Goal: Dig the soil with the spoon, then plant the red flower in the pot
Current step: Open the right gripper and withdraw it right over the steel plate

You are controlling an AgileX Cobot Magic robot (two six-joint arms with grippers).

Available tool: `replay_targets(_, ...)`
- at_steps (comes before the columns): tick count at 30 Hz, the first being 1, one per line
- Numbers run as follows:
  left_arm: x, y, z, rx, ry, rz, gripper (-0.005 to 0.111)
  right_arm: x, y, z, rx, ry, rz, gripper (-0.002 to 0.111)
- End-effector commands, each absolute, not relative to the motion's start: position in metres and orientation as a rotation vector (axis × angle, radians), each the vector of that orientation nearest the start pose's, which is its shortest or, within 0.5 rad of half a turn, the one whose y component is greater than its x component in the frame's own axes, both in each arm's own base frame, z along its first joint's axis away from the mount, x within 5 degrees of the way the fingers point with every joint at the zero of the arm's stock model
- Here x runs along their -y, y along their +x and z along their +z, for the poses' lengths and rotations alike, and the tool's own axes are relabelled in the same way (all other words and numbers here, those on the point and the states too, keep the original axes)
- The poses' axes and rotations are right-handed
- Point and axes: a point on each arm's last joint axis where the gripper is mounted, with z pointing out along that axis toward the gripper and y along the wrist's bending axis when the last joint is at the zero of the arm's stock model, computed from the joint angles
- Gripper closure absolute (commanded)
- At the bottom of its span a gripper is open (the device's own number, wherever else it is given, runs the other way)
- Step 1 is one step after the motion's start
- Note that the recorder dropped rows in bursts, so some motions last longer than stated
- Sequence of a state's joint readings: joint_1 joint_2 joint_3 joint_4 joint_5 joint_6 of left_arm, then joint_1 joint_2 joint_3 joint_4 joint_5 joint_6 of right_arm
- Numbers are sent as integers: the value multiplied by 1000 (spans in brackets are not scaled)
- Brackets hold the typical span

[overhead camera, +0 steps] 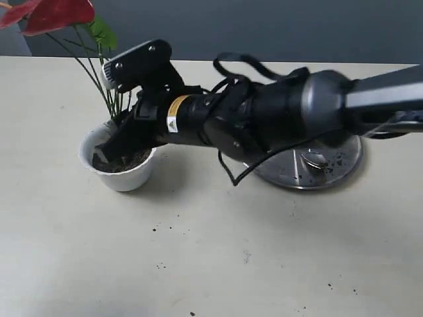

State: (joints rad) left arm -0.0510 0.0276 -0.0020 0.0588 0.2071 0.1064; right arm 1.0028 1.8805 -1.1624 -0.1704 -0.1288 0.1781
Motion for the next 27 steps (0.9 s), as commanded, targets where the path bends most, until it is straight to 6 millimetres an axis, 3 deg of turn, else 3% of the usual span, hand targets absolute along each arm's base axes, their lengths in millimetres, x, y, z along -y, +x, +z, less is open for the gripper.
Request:
replay_targets(1,2,58,194,-1700,169,85,106,-317,222,252,-1870,-1046,529,98)
replay_targets(2,2,58,194,-1700,169,85,106,-307,221,258,-1880,-1042,506,110)
replay_targets(3,2,58,194,-1700,169,85,106,-284,219,267,-1903,-1010,480,108)
replay_targets(7,2,58,194,-1700,169,85,106,-236,215,271,-1885,-909,466,108)
replay_targets(13,2,58,194,-1700,169,85,106,-187,186,257,-1928,-825,476,108)
replay_targets(17,2,58,194,-1700,169,85,106,-175,176,254,-1999,-843,434,108)
replay_targets(27,2,58,194,-1700,169,85,106,-174,175,256,-1984,-845,435,108)
